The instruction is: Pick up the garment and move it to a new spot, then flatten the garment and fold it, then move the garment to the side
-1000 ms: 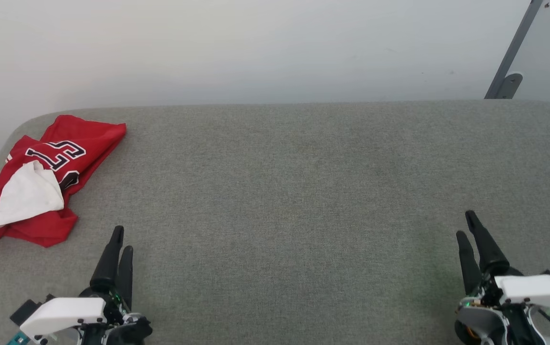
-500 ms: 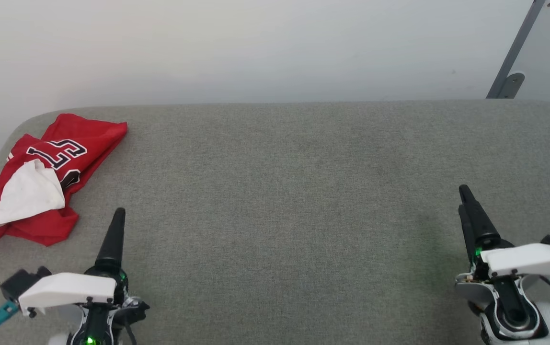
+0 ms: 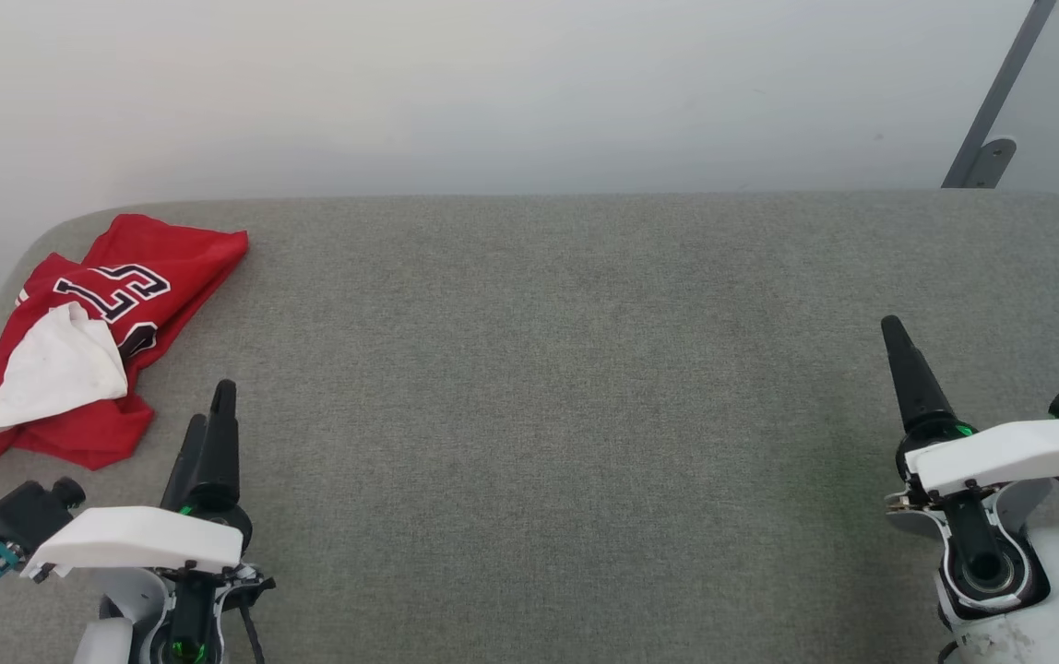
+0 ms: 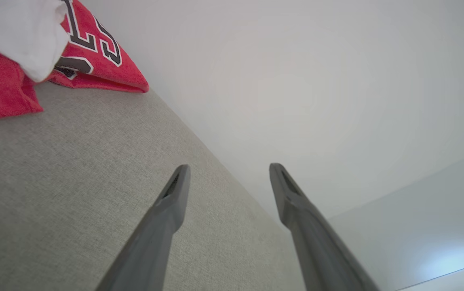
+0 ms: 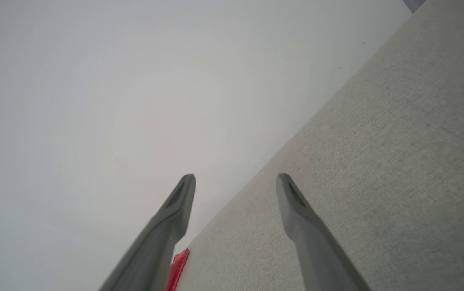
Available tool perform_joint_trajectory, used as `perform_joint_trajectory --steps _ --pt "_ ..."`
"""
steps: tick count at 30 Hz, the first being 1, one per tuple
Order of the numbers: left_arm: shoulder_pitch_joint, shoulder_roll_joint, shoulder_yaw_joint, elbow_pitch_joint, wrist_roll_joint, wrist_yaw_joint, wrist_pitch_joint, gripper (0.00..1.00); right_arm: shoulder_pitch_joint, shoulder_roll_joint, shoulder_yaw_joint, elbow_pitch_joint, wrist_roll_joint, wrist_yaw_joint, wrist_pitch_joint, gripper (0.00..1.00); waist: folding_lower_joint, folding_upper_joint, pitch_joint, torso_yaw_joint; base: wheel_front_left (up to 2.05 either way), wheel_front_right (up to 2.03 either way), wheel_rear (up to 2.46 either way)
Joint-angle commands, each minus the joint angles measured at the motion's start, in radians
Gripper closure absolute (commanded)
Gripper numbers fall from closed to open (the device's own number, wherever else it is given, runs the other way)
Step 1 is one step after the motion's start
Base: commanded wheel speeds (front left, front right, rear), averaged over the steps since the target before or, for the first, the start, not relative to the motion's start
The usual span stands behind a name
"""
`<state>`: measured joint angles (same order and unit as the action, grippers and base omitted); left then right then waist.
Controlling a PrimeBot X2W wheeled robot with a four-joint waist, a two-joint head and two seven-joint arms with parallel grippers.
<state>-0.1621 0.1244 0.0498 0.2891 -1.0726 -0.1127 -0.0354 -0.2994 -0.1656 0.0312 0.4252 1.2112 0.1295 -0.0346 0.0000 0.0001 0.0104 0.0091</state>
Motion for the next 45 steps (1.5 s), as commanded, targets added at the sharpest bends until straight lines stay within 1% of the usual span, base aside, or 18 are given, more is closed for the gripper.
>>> perform_joint_trajectory --steps 1,3,4,5,7,8,19,23,24,33,45 --pt "-0.036 0.011 -0.005 -0.020 0.068 0.004 -0.013 0.00 -0.040 -0.015 0.002 -0.006 -0.061 0.001 -0.014 0.00 0.0000 -0.0001 0.001 0.001 0.00 0.00 0.00" --pt "-0.037 0.013 -0.009 -0.023 0.111 0.005 -0.020 0.00 -0.047 -0.021 0.003 -0.004 -0.114 0.001 -0.021 0.00 0.0000 -0.0001 0.002 0.001 0.00 0.00 0.00" --pt "-0.037 0.013 -0.009 -0.023 0.111 0.005 -0.020 0.00 -0.047 -0.021 0.003 -0.004 -0.114 0.001 -0.021 0.00 0.0000 -0.0001 0.002 0.001 0.00 0.00 0.00" --pt "-0.038 0.017 -0.016 -0.024 0.155 0.004 -0.027 0.00 -0.053 -0.025 0.003 -0.001 -0.166 0.001 -0.028 0.00 0.0000 -0.0001 0.002 0.002 0.00 0.00 0.00" --pt "-0.038 0.022 -0.026 -0.025 0.198 0.004 -0.034 0.00 -0.057 -0.027 0.003 0.003 -0.214 0.001 -0.035 0.00 0.0000 -0.0001 0.002 0.002 0.00 0.00 0.00" --pt "-0.038 0.022 -0.026 -0.025 0.198 0.004 -0.034 0.00 -0.057 -0.027 0.003 0.003 -0.214 0.001 -0.035 0.00 0.0000 -0.0001 0.002 0.002 0.00 0.00 0.00" --pt "-0.039 0.045 -0.060 -0.008 0.386 0.021 -0.069 0.00 -0.083 -0.044 0.016 0.042 -0.425 0.001 -0.070 0.00 0.0000 -0.0001 -0.001 0.004 0.00 0.00 0.00" --pt "-0.040 0.054 -0.068 -0.001 0.438 0.027 -0.082 0.00 -0.091 -0.051 0.025 0.055 -0.503 0.001 -0.082 0.00 0.0000 -0.0001 -0.002 0.005 0.00 0.00 0.00" --pt "-0.042 0.059 -0.072 0.005 0.462 0.028 -0.087 0.00 -0.098 -0.053 0.028 0.063 -0.542 0.002 -0.088 0.00 0.0000 -0.0001 -0.002 0.004 0.00 0.00 0.00" --pt "-0.052 0.068 -0.080 0.023 0.548 0.023 -0.112 0.00 -0.114 -0.058 0.023 0.088 -0.679 0.002 -0.113 0.00 0.0000 -0.0001 -0.005 0.004 0.00 0.00 0.00" --pt "-0.065 0.074 -0.072 0.060 0.643 0.006 -0.143 0.00 -0.137 -0.067 0.027 0.130 -0.806 0.002 -0.143 0.00 0.0000 -0.0001 -0.008 0.007 0.00 0.00 0.00"
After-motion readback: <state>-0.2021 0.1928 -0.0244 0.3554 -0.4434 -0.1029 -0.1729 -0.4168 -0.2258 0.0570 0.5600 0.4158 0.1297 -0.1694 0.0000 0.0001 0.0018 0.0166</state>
